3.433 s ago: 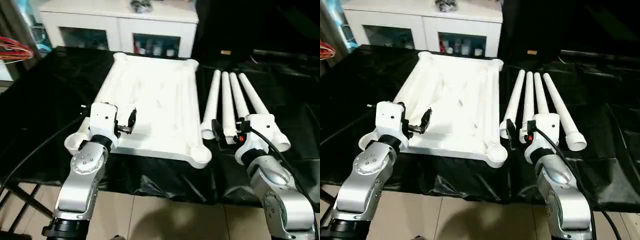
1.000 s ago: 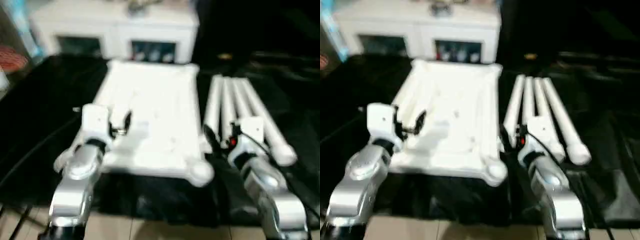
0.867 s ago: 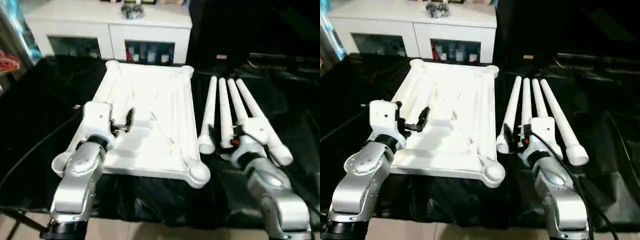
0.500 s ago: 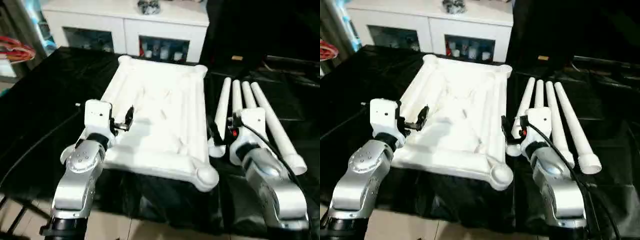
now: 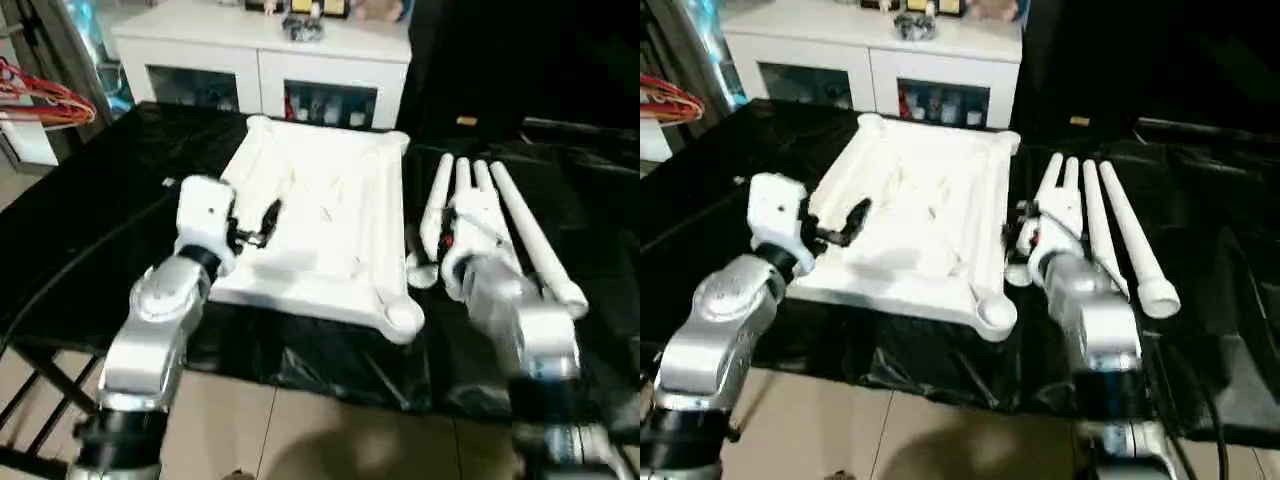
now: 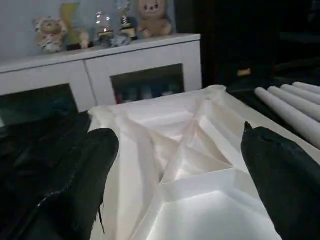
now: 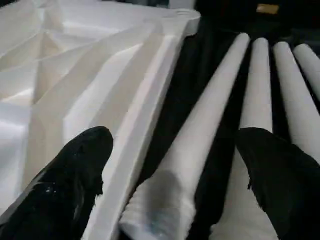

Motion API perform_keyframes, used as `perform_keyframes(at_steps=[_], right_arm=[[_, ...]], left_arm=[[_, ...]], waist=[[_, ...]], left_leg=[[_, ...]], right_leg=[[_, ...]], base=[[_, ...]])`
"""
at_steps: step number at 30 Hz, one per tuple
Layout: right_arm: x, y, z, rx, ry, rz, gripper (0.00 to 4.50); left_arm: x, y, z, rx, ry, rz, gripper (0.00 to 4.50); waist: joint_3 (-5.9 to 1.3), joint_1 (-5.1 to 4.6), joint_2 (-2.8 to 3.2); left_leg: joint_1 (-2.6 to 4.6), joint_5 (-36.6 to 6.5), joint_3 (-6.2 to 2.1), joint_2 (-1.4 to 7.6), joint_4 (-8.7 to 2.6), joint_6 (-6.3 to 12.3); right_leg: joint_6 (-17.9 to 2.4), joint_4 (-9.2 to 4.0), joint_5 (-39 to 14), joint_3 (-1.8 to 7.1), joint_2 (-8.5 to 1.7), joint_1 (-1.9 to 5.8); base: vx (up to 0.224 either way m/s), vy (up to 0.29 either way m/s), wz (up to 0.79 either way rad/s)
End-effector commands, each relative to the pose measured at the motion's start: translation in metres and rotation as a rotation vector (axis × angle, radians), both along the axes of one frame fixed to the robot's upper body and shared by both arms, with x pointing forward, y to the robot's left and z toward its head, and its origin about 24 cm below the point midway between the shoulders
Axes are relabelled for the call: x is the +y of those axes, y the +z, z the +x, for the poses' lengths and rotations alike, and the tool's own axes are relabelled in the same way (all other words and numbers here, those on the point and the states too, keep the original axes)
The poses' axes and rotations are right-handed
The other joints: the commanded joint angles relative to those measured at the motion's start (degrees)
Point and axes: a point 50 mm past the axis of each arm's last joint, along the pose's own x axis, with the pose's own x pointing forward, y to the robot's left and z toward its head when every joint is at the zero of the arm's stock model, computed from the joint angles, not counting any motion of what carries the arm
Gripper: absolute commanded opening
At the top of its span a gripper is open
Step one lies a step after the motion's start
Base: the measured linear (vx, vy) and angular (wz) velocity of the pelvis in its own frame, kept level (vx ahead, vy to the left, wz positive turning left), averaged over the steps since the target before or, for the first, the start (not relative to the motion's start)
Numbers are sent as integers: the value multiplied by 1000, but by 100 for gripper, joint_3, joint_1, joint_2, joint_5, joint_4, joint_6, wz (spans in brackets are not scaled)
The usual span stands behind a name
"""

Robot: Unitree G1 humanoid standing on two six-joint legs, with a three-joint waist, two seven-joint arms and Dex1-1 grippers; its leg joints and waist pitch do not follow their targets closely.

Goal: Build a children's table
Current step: Move to table

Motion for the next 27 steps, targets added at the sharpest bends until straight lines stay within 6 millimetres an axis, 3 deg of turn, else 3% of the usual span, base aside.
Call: perform_keyframes(at_steps=[1,2,4,6,8,9,11,13,15,19,27], right_arm=[[-7,7,9,-18,-18,16,445],[-7,7,9,-18,-18,16,445],[-7,6,14,-4,-14,19,445],[-8,5,18,9,-19,17,445],[-8,3,22,22,-23,20,445],[-11,3,32,45,-48,29,445],[-12,3,37,53,-66,37,445],[-15,6,45,57,-90,63,445],[-18,8,51,65,-113,85,445],[-20,7,56,115,-121,103,445],[-26,0,57,189,-175,112,445]], left_arm=[[-1,5,3,-14,-7,1,450],[-1,5,3,-14,-7,1,450],[0,3,0,-6,1,1,450],[0,1,-1,-1,1,7,450],[-1,-1,-2,2,-3,17,450],[-3,-2,-4,8,-34,29,450],[-4,-1,-6,10,-60,32,450],[-8,1,-10,14,-127,37,450],[-14,3,-17,18,-223,52,450],[-22,3,-27,38,-337,100,450],[-31,-1,-42,89,-449,133,450]], waist=[[-323,-27,-13],[-323,-27,-13],[-363,-10,-33],[-372,-6,-16],[-371,-10,-41],[-377,-9,-68],[-397,-2,-47],[-422,27,-60],[-411,38,-64],[-386,29,-51],[-324,-1,-21]], left_leg=[[32,-1243,40,23,-453,-333],[32,-1243,40,23,-453,-333],[-16,-878,74,31,-422,-227],[-23,-768,88,34,-405,-181],[-33,-750,98,27,-402,-151],[-28,-762,113,32,-393,-119],[-30,-722,120,38,-378,-103],[-74,-330,133,32,-348,10],[-76,-362,154,35,-345,64],[-78,-606,162,50,-360,54],[-82,-986,171,55,-383,-85]], right_leg=[[-750,-479,-1032,64,-236,123],[-750,-479,-1032,64,-236,123],[-819,-427,-392,60,-229,122],[-872,-410,-139,59,-225,104],[-915,-406,-91,56,-222,111],[-965,-406,-106,56,-224,99],[-1033,-385,-91,55,-234,89],[-1083,-318,495,46,-225,104],[-1116,-323,596,42,-206,87],[-1178,-331,324,23,-208,62],[-1117,-381,-167,29,-213,27]], base=[[0,0,0],[0,0,0],[0,0,0],[0,0,0],[0,0,0],[0,0,0],[0,0,0],[0,0,0],[0,0,0],[0,0,0],[0,0,0]])
